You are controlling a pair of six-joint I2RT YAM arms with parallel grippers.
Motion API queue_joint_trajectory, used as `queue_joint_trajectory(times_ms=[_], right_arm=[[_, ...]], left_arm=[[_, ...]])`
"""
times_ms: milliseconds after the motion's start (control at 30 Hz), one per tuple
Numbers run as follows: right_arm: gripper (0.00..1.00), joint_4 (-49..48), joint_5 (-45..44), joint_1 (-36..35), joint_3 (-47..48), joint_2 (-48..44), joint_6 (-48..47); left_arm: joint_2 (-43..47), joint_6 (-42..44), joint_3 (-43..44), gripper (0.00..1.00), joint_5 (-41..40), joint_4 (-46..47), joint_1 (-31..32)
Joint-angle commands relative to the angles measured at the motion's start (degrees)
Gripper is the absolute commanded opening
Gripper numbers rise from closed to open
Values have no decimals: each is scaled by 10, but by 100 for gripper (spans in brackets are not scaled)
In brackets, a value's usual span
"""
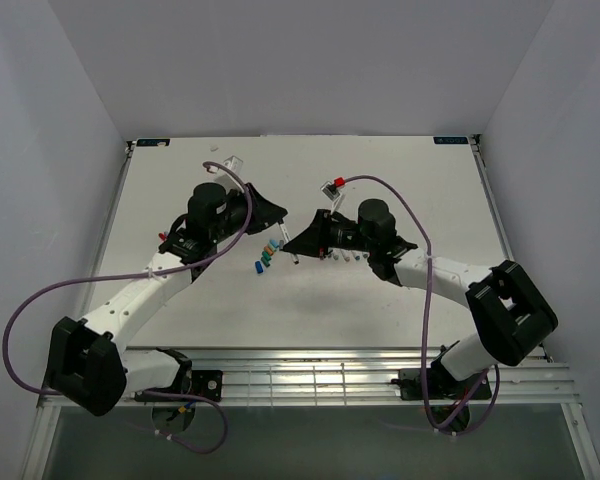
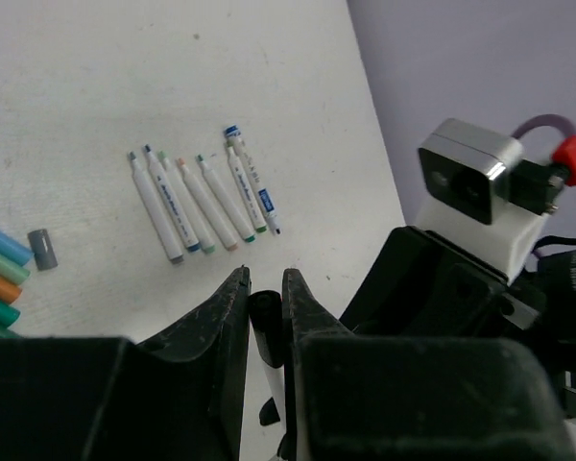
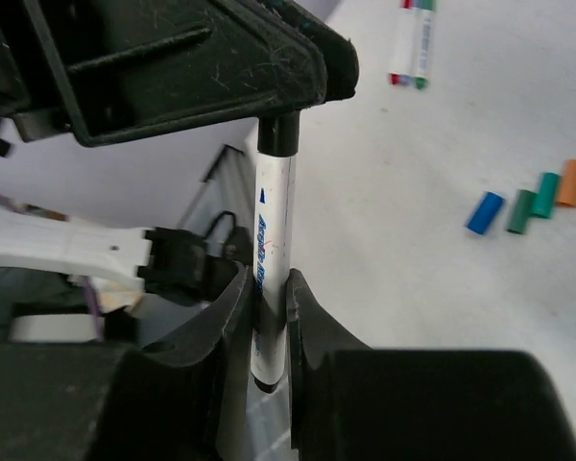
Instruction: Open the pen caps
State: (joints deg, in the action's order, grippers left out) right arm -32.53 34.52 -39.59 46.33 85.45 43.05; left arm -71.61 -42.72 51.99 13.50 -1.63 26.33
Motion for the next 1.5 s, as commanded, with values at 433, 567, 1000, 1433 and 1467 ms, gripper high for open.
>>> queue_joint_trajectory(times_ms=[433,567,1000,1433,1467], right_arm=[[8,550,-799,-232,219,25,-322],[8,517,-786,-232,168,9,-331],[8,437,-429,47,76,-102,-311],[8,409,-307,259,51,-49,-324],[8,405,-295,262,45,-39,-322]], left_arm=[[-15,-82,136,0,-265,-193,-28],[-34,-83,162,0,-282,-210,-36],[34,-19,9,0,-175,-203,-39],[17,-48,-163,0,-98,-115,-38],[8,-47,-162,0,-95,-104,-38]])
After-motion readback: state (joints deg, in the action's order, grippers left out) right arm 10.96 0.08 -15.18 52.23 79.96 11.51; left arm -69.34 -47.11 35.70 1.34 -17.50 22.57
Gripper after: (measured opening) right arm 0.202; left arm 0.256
